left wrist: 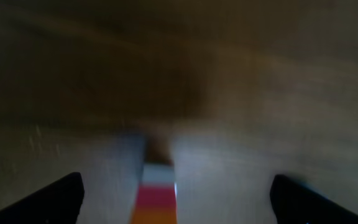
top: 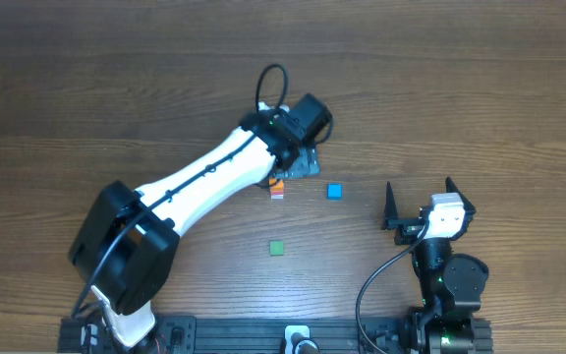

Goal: Stack Cubes

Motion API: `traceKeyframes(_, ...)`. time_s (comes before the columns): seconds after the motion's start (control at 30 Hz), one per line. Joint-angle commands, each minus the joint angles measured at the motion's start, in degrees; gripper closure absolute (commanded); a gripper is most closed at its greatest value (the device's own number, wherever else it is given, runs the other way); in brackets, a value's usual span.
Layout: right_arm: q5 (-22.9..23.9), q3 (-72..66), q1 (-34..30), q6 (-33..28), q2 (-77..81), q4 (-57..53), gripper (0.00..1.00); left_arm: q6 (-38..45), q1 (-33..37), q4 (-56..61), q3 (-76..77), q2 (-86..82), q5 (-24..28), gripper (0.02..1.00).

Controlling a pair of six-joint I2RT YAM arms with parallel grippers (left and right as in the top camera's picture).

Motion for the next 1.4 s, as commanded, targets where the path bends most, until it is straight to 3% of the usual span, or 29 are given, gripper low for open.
traceKeyframes(0.03,0.1,-0.3,-0.3,-0.1,-0.5,-0.1,0.009,2.2,6.2,4.8,-0.2,-0.2,-7.1,0.034)
traceKeyframes(0.47,0.1,-0.3,-0.3,-0.1,-0.5,-0.1,0.007,12.0,28.9,9.9,-0.3,-16.5,-6.9,0.053)
traceKeyframes(0.83,0.1,-0.3,-0.3,-0.1,-0.5,-0.1,0.009,25.3,32.1,11.8,-7.4,-37.8,-5.6,0.099)
traceKeyframes(1.1,0.1,-0.3,-0.3,-0.1,-0.5,-0.1,0.007,27.9,40.8,25.5,-33.3,-66.8,4.0,0.117)
traceKeyframes(1.4,0.1,-0.3,-0.3,-0.1,-0.5,-0.1,0.009,34.8,45.4,28.3,-56.5,-92.2,12.7,0.112)
